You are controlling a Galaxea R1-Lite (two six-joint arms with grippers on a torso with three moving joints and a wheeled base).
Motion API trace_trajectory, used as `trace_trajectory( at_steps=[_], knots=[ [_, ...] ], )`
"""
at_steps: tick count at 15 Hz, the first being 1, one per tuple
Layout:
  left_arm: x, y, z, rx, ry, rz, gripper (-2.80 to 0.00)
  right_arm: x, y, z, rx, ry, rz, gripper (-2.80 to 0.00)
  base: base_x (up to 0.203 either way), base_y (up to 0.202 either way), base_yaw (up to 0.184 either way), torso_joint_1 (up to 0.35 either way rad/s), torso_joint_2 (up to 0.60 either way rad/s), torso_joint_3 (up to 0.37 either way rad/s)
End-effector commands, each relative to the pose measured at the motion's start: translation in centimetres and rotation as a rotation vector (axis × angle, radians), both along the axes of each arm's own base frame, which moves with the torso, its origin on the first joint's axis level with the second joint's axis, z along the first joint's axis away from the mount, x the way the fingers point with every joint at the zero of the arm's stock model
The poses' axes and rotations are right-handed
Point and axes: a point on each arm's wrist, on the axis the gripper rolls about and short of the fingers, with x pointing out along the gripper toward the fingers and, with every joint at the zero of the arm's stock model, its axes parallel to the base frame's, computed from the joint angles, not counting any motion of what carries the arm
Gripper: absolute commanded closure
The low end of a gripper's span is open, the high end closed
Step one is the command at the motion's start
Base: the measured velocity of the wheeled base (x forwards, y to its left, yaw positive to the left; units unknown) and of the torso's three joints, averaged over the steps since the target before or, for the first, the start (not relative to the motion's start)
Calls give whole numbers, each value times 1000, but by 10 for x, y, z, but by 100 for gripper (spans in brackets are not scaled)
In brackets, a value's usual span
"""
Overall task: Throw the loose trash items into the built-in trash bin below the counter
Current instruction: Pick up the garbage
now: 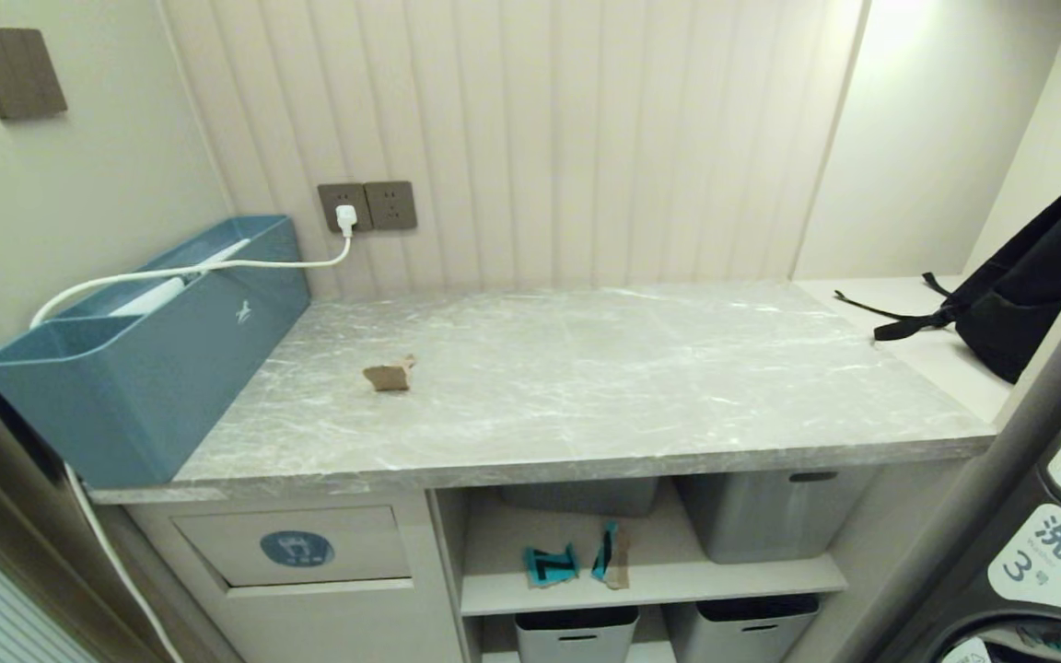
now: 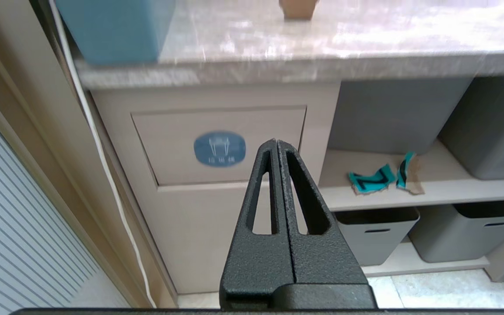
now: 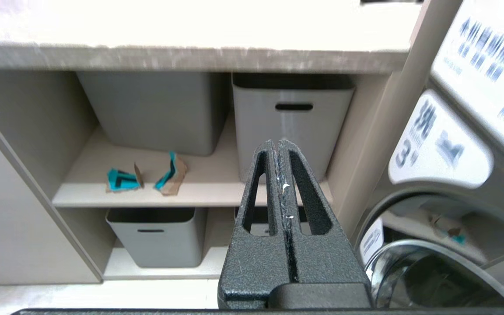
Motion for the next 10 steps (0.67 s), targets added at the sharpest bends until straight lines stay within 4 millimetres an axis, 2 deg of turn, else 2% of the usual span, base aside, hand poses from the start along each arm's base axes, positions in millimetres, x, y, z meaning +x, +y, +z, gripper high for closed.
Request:
trace_trajectory(
  at_steps=[1, 5, 7, 10],
  knots=[
    [0, 0, 0, 0, -4, 0, 0, 0, 0, 0, 0, 1, 1, 0, 0, 0, 0, 271, -592, -315],
    [0, 0, 0, 2, -4, -1, 0, 0, 0, 0, 2, 1, 2, 0, 0, 0, 0, 262, -562, -284],
    [-1, 0, 1, 12, -6, -5, 0, 0, 0, 0, 16, -1, 2, 0, 0, 0, 0, 40, -94, -45],
    [-3, -1, 33, 15, -25, -34, 0, 0, 0, 0, 17, -2, 1, 0, 0, 0, 0, 11, -2, -7]
  ],
)
